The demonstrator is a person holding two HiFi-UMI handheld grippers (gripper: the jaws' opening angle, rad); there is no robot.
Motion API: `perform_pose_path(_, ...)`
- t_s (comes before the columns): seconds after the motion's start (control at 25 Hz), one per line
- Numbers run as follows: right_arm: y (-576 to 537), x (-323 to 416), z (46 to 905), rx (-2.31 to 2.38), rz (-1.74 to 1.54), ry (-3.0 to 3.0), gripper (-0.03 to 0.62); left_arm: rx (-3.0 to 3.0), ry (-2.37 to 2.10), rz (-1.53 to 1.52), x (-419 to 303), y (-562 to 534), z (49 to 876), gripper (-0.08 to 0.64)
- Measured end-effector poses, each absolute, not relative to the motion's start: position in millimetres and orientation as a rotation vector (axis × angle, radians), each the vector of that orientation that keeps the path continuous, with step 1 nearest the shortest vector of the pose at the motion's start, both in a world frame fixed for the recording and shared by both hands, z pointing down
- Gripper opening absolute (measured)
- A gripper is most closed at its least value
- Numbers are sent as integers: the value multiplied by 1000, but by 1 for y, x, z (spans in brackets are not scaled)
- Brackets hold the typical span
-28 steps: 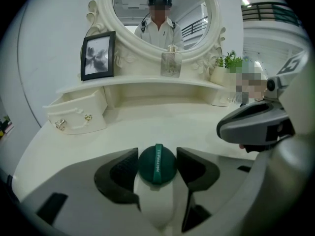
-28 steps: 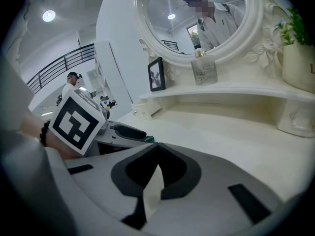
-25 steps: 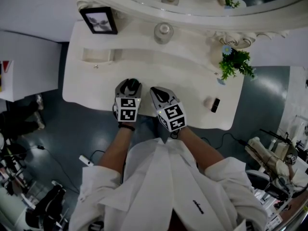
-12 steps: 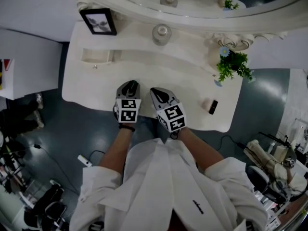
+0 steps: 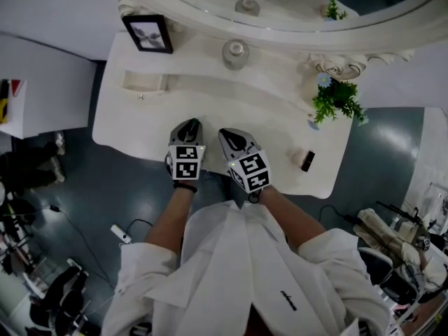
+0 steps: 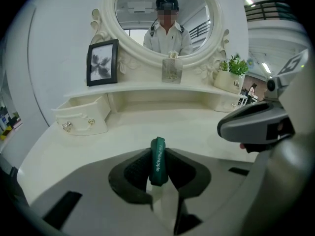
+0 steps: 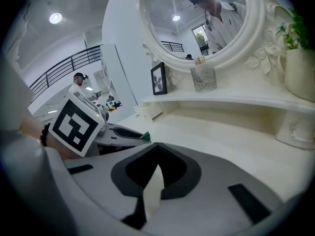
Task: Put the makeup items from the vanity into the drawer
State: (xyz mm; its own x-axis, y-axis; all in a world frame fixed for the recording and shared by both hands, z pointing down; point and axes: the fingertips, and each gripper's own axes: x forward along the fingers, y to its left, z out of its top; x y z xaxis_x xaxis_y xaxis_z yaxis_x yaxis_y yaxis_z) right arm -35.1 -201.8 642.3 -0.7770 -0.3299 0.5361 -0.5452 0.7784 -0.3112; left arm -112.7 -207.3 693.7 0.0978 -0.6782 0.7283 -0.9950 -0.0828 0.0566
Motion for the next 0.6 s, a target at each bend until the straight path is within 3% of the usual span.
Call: perform_pose_path(0.6, -211, -62, 624, 605, 580, -2562, 17, 1831, -1691, 578, -109, -209, 656, 89)
